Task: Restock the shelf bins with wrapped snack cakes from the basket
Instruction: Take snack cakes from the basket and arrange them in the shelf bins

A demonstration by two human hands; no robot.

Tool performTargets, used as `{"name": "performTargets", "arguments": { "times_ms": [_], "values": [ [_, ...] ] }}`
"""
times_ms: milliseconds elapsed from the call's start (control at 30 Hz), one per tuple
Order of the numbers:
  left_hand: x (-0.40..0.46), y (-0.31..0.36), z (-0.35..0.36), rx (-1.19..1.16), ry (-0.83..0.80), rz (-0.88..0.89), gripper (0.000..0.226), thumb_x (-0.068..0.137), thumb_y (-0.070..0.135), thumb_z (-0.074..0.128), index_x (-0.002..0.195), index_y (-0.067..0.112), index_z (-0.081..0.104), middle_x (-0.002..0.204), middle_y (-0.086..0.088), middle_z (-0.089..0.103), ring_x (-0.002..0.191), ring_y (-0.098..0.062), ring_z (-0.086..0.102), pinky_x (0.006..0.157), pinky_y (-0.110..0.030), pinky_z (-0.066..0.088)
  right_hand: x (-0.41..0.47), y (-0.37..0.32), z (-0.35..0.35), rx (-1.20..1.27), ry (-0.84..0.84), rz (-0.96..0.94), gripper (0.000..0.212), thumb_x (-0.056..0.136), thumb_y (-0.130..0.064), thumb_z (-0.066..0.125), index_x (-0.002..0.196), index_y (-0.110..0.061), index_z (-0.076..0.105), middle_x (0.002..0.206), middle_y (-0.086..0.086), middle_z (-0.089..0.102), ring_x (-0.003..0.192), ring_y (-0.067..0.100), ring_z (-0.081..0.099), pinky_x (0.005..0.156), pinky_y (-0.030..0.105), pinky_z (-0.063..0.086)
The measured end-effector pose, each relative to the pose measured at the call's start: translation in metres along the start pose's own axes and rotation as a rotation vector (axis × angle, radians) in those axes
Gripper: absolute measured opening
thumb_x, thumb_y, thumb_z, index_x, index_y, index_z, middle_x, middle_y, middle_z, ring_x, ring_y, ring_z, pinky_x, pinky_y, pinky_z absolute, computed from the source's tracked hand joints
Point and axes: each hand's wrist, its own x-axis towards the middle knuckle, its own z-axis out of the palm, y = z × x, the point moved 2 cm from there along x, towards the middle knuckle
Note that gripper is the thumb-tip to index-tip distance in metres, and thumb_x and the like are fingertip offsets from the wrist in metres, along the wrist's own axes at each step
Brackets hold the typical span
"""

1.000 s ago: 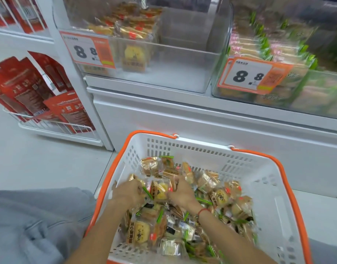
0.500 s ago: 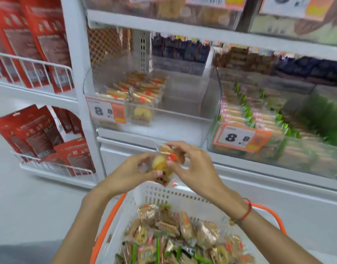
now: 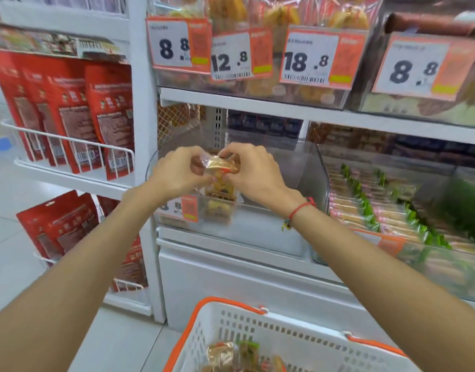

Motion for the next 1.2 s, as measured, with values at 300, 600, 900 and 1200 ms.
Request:
{"name": "performTargets", "arguments": {
  "times_ms": [300,600,900,1200],
  "values": [
    [0.009,-0.019,0.012,0.194,-0.182,-0.026,0.021,0.081,0.046,0.07,0.1,0.039,0.066,0.099,0.014,0.067,0.095,-0.012,0.063,0.086,-0.037,0.051,0.002,0.033,0.036,0.196,-0.348,0.132,0.029,0.084,-0.024,0.071,0.113,-0.02,0.071,0.103,-0.002,0.071,0.095,0.015,0.063,0.085,0.03,0.05],
    [0.015,-0.008,0.007,0.161,-0.102,-0.043,0.018,0.083,0.016,0.069,0.083,0.034,0.067,0.078,0.01,0.066,0.087,-0.013,0.065,0.086,-0.034,0.053,0.01,0.031,0.041,0.283,-0.171,0.242,0.028,0.081,0.002,0.066,0.096,-0.019,0.077,0.092,-0.001,0.071,0.091,0.012,0.062,0.081,0.027,0.052],
    [0.017,-0.013,0.019,0.388,-0.241,-0.124,0.014,0.09,0.031,0.062,0.101,0.036,0.07,0.113,0.007,0.067,0.105,-0.019,0.059,0.089,-0.036,0.046,0.011,0.036,0.049,0.274,-0.356,0.333,0.023,0.084,-0.006,0.065,0.095,-0.024,0.072,0.116,0.004,0.066,0.098,0.017,0.059,0.08,0.026,0.049],
    [-0.058,0.021,0.031,0.035,0.116,-0.09,0.011,0.09,0.034,0.059,0.098,0.036,0.067,0.1,0.02,0.068,0.093,-0.007,0.062,0.082,-0.032,0.05,-0.065,0.037,0.003,0.156,0.016,0.019,0.017,0.085,-0.017,0.066,0.097,-0.028,0.07,0.09,-0.01,0.062,0.086,0.009,0.057,0.077,0.029,0.049]
  ]
}}
